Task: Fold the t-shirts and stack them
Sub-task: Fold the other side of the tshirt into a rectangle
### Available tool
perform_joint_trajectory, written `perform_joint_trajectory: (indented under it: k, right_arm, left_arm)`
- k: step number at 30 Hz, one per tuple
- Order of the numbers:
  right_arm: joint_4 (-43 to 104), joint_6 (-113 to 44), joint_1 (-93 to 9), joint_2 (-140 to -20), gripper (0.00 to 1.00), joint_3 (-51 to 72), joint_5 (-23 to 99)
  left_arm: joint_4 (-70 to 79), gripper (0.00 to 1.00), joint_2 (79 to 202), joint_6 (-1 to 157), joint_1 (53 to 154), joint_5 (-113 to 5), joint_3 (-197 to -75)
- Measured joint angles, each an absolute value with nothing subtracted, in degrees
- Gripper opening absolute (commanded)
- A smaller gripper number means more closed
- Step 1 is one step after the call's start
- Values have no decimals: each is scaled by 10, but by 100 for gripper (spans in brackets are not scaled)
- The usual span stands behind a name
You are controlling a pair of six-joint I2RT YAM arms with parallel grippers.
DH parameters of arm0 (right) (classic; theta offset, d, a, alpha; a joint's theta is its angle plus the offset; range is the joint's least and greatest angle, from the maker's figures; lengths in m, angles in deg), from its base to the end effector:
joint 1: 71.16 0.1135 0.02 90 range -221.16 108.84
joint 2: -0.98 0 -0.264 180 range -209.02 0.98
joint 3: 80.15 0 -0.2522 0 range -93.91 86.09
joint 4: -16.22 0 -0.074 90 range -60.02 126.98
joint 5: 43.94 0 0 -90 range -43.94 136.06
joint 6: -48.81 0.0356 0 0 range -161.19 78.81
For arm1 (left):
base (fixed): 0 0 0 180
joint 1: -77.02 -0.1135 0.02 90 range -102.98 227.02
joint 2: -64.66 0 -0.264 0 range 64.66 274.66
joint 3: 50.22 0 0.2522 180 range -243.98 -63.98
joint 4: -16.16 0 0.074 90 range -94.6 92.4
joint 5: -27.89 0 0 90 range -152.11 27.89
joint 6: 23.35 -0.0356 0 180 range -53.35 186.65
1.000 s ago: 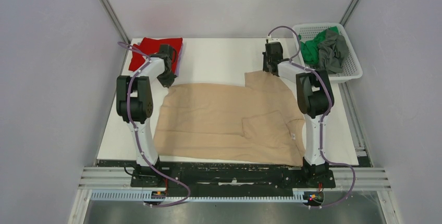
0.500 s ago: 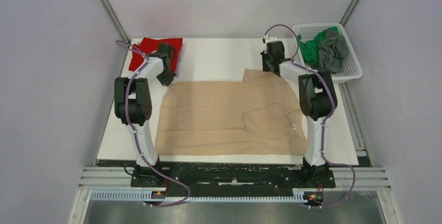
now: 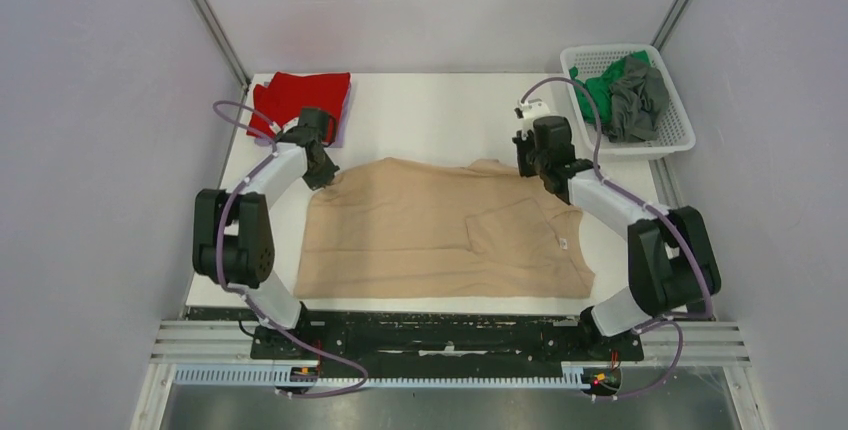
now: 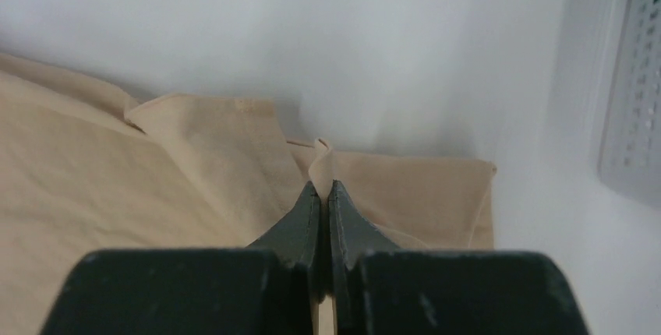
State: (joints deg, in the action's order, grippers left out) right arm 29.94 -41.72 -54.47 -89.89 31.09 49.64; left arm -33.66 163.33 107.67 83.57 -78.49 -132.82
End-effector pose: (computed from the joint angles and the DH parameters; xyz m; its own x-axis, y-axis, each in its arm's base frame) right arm 0.3325 0.0974 0.2184 -0.5585 -0.1771 -0.8104 -0.2433 0.9689 -0.0441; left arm 0.3452 -0.0295 0.2060 -0.6809 -0.5556 -0.4771 -0.5989 0.7974 -0.0739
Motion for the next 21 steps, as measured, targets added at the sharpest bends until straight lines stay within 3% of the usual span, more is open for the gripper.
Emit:
perform_joint_trajectory:
  k: [12,21]
  right_arm:
    - [387,-410,-525,-676,0,428,541]
    - [476,-391,-518,-569,0,465,552]
  left_arm:
    - [-337,2,1415,1079,850,-822,-1176]
    - [-341,2,1346,1092,850,-837,-1122]
